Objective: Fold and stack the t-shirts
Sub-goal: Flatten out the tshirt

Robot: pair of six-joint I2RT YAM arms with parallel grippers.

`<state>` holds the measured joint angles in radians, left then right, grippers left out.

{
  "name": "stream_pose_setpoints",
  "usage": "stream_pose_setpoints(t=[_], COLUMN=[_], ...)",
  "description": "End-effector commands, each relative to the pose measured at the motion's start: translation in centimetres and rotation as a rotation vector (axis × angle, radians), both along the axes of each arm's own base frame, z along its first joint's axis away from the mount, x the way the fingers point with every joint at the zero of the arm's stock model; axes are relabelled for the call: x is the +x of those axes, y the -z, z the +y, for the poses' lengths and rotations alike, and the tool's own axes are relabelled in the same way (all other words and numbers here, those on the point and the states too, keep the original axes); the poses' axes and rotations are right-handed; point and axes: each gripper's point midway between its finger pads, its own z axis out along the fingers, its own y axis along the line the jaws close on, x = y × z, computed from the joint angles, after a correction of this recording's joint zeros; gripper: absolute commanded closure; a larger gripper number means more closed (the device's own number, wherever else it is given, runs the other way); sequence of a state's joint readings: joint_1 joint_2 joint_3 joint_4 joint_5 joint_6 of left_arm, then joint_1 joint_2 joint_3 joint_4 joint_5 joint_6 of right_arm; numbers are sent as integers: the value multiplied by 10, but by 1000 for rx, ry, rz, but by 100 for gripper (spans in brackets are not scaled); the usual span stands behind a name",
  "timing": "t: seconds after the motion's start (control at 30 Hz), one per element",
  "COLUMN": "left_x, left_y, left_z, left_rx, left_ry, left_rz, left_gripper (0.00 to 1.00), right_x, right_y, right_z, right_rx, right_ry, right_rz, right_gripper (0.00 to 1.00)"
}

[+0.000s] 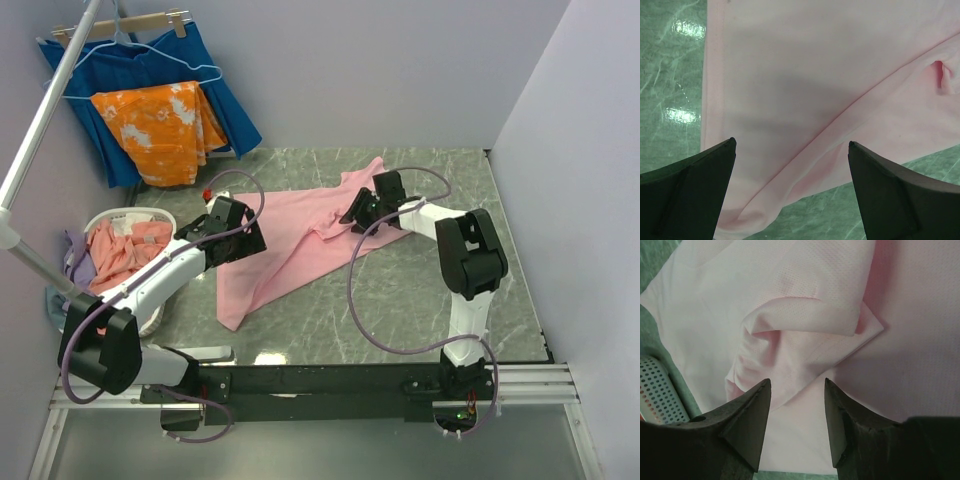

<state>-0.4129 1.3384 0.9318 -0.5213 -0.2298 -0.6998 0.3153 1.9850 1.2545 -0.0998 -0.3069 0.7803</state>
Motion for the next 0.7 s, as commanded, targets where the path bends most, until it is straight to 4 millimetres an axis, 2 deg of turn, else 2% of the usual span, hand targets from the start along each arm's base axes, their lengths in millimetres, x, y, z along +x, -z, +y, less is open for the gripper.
stream_pose_setpoints(t=[0.0,0.4,0.6,0.67], left_x=[6,6,7,6], left_y=[-4,-3,0,3], left_z=[-2,0,1,1], left_rx=[-2,14,22,22], left_ry=[-4,-10,-11,-11], left_rz=[-23,-11,-2,4], left_gripper=[1,1,1,1], right_x=[7,15,19,20], right_y=[-12,2,8,9], right_z=[8,12,12,12], right_rx=[-4,-28,-45,-50], right_ry=[-1,-1,-4,-9], right_rz=[-37,-7,-3,-1], right_gripper=[46,46,53,58])
